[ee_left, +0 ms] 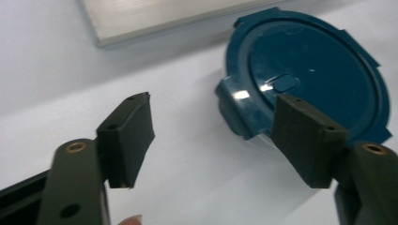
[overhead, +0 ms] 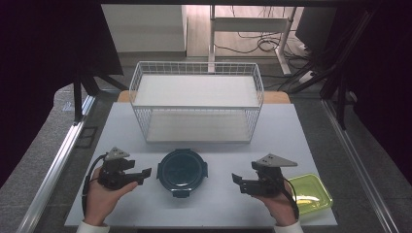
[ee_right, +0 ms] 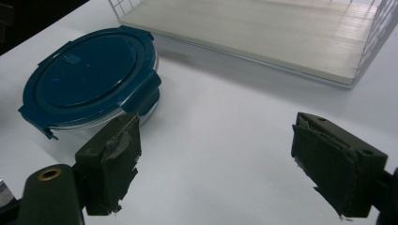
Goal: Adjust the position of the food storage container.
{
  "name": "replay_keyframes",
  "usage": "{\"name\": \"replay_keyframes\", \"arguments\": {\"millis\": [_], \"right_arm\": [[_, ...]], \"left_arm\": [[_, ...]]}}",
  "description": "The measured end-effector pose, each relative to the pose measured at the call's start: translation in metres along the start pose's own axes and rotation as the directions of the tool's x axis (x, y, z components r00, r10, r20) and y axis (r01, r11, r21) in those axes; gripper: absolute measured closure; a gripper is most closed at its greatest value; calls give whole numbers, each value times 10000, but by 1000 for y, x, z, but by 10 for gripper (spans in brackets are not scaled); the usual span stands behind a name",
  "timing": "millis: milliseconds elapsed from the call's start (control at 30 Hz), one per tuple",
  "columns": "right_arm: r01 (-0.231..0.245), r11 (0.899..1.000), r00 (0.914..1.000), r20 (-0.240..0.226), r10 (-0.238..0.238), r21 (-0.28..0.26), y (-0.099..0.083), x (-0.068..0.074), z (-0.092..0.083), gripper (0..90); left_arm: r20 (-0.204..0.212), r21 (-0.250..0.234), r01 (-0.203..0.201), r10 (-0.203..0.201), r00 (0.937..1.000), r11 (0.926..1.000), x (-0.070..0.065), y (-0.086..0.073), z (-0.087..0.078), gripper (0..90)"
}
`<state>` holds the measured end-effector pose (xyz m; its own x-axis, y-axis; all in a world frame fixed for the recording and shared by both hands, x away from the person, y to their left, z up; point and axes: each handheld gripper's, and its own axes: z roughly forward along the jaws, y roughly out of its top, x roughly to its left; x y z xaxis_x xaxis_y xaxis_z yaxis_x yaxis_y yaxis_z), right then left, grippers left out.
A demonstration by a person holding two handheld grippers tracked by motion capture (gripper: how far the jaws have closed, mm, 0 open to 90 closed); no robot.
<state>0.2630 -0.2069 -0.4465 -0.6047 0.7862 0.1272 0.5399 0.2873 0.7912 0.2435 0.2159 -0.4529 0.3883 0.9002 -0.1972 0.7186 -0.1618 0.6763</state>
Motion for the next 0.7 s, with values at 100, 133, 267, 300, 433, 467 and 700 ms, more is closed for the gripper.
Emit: {"name": "replay_keyframes", "arguments": {"millis": [100,133,267,300,433,467,700], "right_arm": [[-41,10000,10000,88,40,46,0,-1,0,162],[-42,10000,9999,112,41,45,-1,-1,0,161],[60,9999,9998,201,-59,-88,0,2,-2,164],[81,9999,9997,209,-79,-101,0,2,-1,164],[83,9999,9996,279,-81,-73,0,2,-1,164],[80,10000,9995,304,-78,-57,0,1,0,164],[-31,10000,9988,495,26,93,-2,-1,1,165]], "left_arm": [[-166,209,61,-57,9998,9998,3,3,2,382],[-166,209,61,-57,9998,9998,3,3,2,403],[-14,813,239,-239,9997,9964,10,5,13,552],[-14,813,239,-239,9997,9964,10,5,13,584],[-287,1200,434,-402,9988,9918,15,5,23,634],[-185,1288,499,-479,9987,9904,16,5,26,663],[376,1899,672,-757,9964,9795,22,2,47,881]]}}
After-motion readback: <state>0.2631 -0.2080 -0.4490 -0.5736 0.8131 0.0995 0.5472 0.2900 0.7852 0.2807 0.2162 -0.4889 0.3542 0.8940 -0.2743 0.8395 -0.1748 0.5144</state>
